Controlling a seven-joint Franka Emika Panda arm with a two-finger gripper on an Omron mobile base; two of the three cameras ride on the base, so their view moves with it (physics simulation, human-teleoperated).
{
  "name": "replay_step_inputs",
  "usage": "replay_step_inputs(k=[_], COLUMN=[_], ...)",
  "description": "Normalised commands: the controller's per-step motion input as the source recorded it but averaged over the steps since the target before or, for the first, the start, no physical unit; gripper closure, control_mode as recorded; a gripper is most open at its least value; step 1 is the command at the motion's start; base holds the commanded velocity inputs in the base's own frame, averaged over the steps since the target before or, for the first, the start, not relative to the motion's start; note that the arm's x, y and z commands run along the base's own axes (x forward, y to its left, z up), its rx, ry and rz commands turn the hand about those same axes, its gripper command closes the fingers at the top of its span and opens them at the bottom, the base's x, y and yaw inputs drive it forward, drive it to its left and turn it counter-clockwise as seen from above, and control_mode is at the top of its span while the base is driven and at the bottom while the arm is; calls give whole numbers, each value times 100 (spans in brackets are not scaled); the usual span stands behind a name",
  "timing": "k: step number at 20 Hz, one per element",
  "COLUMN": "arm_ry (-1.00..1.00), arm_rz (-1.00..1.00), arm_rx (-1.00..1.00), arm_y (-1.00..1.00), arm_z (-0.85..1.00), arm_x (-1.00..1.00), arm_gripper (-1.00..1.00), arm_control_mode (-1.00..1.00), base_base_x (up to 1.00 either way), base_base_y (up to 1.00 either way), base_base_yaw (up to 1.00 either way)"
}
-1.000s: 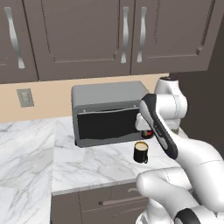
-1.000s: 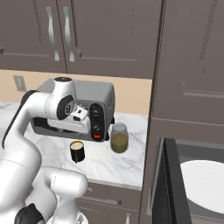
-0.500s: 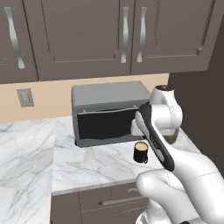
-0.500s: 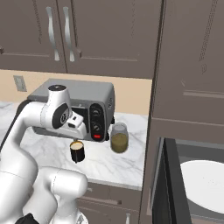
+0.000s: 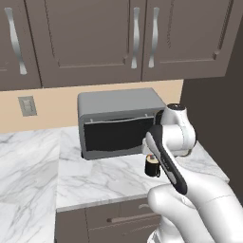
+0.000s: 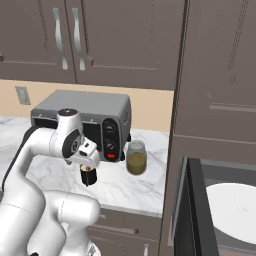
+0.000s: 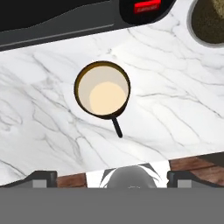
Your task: Pick the mug from the counter and place it inside the microwave. Then close the microwave.
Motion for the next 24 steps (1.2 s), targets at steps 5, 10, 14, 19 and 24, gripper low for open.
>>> replay_step_inputs(k=[5,10,14,19,24], arm_ry=[0,0,0,0,0], arm_rz=[0,1,7,7,6], arm_rx=[0,0,0,0,0], arm_y=[-3,0,0,-11,-6], arm_z=[-17,-10,-2,0,0], arm_x=[0,0,7,11,5], arm_gripper=[-100,-100,-100,-100,-100], arm_control_mode=[-100,-100,-100,-100,-100], base_base_x=[0,0,0,0,0], base_base_y=[0,0,0,0,0], base_base_yaw=[0,0,0,0,0])
